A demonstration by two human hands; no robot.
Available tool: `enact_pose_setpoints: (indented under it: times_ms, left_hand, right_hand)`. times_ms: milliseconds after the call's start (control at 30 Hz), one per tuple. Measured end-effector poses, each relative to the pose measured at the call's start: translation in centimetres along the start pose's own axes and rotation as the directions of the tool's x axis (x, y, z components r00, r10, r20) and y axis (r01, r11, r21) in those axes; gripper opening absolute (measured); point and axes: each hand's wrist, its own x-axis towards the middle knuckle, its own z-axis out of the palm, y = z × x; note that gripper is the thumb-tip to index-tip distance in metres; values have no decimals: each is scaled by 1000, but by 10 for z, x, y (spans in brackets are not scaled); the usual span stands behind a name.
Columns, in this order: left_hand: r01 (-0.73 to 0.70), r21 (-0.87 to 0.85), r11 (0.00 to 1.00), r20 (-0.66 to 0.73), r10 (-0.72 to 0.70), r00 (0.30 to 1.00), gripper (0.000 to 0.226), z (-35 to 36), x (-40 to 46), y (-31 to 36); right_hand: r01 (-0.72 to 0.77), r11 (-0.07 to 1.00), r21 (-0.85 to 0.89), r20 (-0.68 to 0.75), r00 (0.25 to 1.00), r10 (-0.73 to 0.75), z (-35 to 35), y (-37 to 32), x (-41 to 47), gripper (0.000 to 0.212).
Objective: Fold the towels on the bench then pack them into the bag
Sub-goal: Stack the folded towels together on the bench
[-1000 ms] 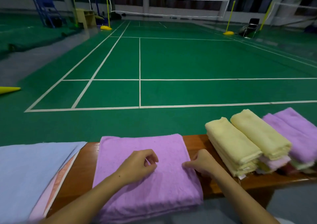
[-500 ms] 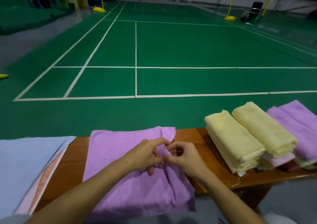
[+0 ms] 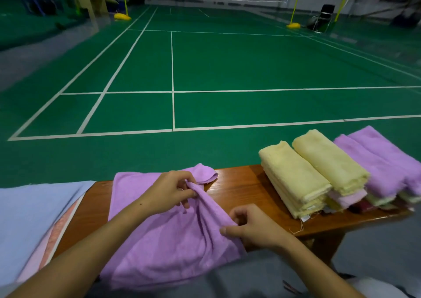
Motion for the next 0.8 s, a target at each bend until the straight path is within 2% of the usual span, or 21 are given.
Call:
enact_pose_setpoints:
  times_ms: [100, 167, 233, 333, 433, 600, 700, 767, 800]
  left_hand:
    - [18, 12, 1000, -21, -18, 1000, 9, -8, -6, -6]
    - [24, -47, 999, -10, -25, 1000, 7, -11, -11, -8]
    - [16, -132, 991, 1, -16, 1000, 14, -10, -16, -6]
    - [10, -218, 976, 19, -6, 1000, 21, -9, -22, -3]
    - [4, -282, 959, 11, -1, 1000, 26, -13, -27, -1]
    - [15, -382, 924, -17, -23, 1000, 24, -25, -32, -3]
    - [20, -421, 907, -24, -33, 999, 23, -32, -35, -4]
    - [25, -419, 908, -34, -44, 998, 28, -36, -36, -6]
    - [25, -411, 911, -43, -47, 998, 30, -38, -37, -8]
  right_hand:
    - [6, 998, 55, -21, 1000, -5, -6, -2, -7, 11]
    - [41, 997, 62, -52, 998, -37, -11, -3, -7, 7]
    - [91, 995, 39, -89, 992, -87, -14, -2, -3, 3]
    - [140, 990, -2, -138, 981, -139, -11, -3, 9, 8]
    - [197, 980, 32, -196, 963, -187, 0, -9, 26, 11]
    - [208, 927, 311, -270, 955, -123, 17, -21, 60, 5]
    - [258, 840, 478, -257, 955, -147, 26, -26, 75, 13]
    - [290, 769, 569, -252, 952, -173, 32, -30, 82, 6]
    - [298, 734, 610, -256, 951, -174, 35, -33, 84, 13]
